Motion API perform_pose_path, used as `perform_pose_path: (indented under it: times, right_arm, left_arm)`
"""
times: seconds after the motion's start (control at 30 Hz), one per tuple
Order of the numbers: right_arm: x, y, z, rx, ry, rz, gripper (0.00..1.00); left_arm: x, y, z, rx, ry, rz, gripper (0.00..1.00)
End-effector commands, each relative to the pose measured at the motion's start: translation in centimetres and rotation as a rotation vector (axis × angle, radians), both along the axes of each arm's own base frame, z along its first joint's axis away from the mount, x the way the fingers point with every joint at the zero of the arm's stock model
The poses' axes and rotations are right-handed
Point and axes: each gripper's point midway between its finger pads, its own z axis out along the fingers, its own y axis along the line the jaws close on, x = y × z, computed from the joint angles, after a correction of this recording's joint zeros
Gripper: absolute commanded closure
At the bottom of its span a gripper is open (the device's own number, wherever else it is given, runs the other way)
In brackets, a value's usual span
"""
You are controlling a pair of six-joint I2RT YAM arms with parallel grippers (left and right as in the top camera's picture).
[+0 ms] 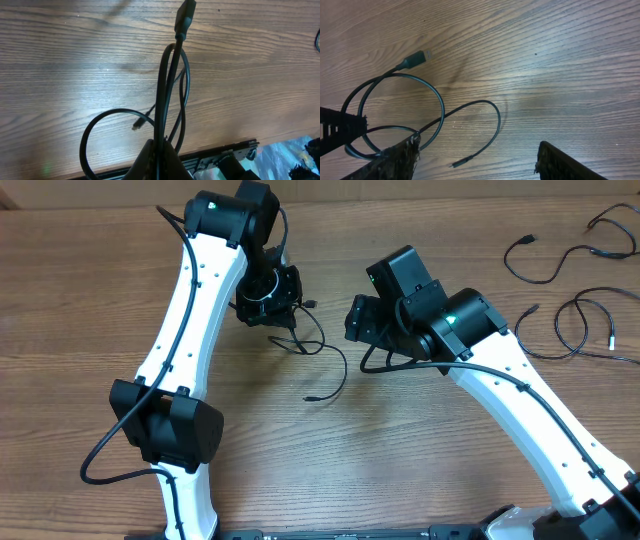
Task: Untangle cables
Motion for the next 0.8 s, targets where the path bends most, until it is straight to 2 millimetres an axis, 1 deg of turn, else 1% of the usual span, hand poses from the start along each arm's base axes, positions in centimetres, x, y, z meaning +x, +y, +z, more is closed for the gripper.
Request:
perform_pose_path:
  times: [0.0,0.6,0.77]
  right_arm:
    - [0.12,-0.04,0.31,0.001,-0.010,0.004,0.24]
    - [0.35,0.10,0.47,0.007,-0.021,0.004,0.24]
    - [0.45,0.17,0.53,0.010,-0.026,0.004,0.23]
  left_arm:
    - [0.22,-0.22,0.68,-0.023,-0.016,0.005,0.96]
    - [0.30,-0.11,0.69,-0.025,-0.016,0.009,0.96]
    - [0.14,-0.65,0.93,-0.059,-0.006,0.009,0.96]
